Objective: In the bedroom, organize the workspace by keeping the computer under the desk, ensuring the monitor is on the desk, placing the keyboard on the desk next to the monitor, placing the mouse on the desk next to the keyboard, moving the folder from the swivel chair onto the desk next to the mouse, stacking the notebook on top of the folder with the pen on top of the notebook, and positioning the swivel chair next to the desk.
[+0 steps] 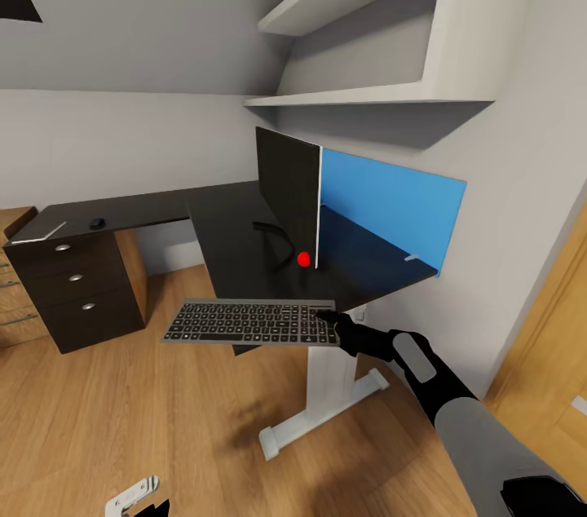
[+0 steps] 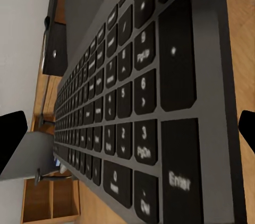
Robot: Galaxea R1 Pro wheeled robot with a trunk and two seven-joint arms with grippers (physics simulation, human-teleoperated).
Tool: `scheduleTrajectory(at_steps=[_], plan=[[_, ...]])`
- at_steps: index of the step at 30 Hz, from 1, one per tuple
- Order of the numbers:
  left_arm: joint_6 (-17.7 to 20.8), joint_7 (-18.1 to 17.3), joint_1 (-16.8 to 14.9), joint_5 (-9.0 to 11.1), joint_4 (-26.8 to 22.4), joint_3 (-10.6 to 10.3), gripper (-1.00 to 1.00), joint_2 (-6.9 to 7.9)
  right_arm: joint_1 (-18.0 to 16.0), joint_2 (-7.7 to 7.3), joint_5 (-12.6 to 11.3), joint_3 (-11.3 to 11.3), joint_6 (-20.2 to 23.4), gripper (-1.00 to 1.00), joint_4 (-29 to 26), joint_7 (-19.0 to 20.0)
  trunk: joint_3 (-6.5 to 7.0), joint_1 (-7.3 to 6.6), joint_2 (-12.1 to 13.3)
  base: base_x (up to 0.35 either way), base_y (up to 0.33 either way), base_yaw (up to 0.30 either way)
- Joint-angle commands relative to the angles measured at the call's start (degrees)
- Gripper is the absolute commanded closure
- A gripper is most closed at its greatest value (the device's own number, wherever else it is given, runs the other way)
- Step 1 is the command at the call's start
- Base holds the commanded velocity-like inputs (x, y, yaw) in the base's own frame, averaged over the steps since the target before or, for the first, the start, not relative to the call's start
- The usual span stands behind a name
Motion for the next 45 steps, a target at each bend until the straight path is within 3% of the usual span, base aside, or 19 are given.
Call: scheduleTrajectory(at_steps=[1, 18, 19, 33, 45], plan=[[0.09, 0.5, 0.0, 0.52, -0.14, -0.18, -1.0, 0.05, -0.03, -0.05, 0.16, 0.17, 0.04, -1.0, 0.0, 0.26, -0.05, 0.0, -0.03, 0.005, 0.019, 0.0], [0.1, 0.53, 0.0, 0.52, -0.14, -0.18, -1.0, 0.08, -0.03, -0.05, 0.16, 0.09, 0.03, -1.0, 0.17, 0.16, -0.05, 0.0, -0.03, 0.0, 0.002, 0.0], [0.1, 0.52, 0.0, 0.52, -0.14, -0.18, -1.0, 0.08, -0.03, -0.05, 0.16, 0.09, 0.03, 1.0, 0.17, 0.13, -0.05, 0.0, -0.03, 0.0, 0.0, 0.0], [0.1, 0.51, 0.0, 0.52, -0.14, -0.18, -1.0, 0.08, -0.03, -0.05, 0.16, 0.03, 0.03, 1.0, 0.11, 0.26, -0.05, 0.0, -0.03, 0.0, 0.0, 0.0], [0.1, 0.55, 0.0, 0.51, -0.14, -0.35, -1.0, 0.08, -0.03, -0.07, 0.07, 0.0, 0.04, 1.0, 0.13, 0.48, 2.11, -2.64, 4.79, 0.0, 0.0, 0.0]])
